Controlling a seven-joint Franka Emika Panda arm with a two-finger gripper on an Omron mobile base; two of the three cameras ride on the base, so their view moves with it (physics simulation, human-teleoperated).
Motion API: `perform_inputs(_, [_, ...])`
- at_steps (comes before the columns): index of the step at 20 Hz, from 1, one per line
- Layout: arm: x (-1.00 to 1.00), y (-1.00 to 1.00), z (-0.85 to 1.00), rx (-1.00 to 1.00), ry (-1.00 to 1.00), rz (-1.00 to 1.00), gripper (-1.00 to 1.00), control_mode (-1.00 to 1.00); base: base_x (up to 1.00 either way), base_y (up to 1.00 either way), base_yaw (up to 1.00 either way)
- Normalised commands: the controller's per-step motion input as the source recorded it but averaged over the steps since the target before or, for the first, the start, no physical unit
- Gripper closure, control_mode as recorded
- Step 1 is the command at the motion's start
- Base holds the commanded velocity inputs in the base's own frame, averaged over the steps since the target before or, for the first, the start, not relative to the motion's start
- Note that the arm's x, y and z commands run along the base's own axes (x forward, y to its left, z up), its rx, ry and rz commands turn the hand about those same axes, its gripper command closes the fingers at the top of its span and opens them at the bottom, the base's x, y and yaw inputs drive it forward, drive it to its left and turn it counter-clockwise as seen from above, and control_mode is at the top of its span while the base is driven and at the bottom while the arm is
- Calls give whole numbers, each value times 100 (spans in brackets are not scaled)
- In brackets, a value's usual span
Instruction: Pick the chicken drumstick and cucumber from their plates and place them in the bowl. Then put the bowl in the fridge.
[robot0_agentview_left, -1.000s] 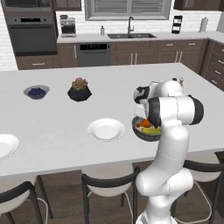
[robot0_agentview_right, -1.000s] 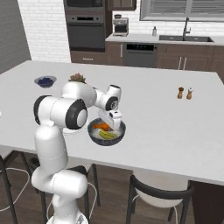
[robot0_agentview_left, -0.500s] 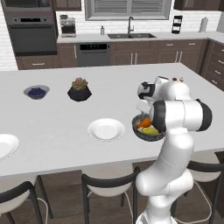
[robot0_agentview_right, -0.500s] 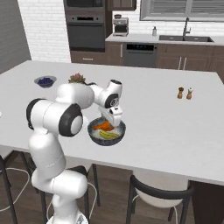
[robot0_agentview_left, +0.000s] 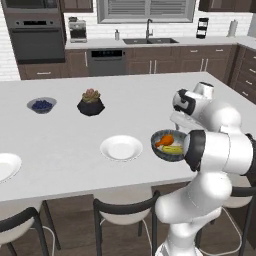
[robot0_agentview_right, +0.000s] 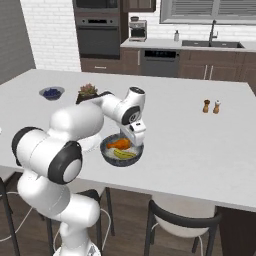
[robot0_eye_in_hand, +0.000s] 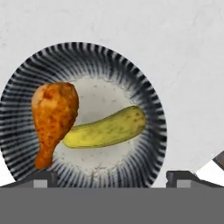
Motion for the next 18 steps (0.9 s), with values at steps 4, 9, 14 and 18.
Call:
perform_inputs(4, [-28,-45,17,0,0,6,-100,-100,0,0,0])
perform_inputs(9, [-2,-45,0,0,9,10,-100,-100,0,0,0])
perform_inputs(14, [15,-41,-18,0,6,14,-100,-100,0,0,0])
perform_inputs(18, [25,-9,-52,0,0,15,-100,-100,0,0,0])
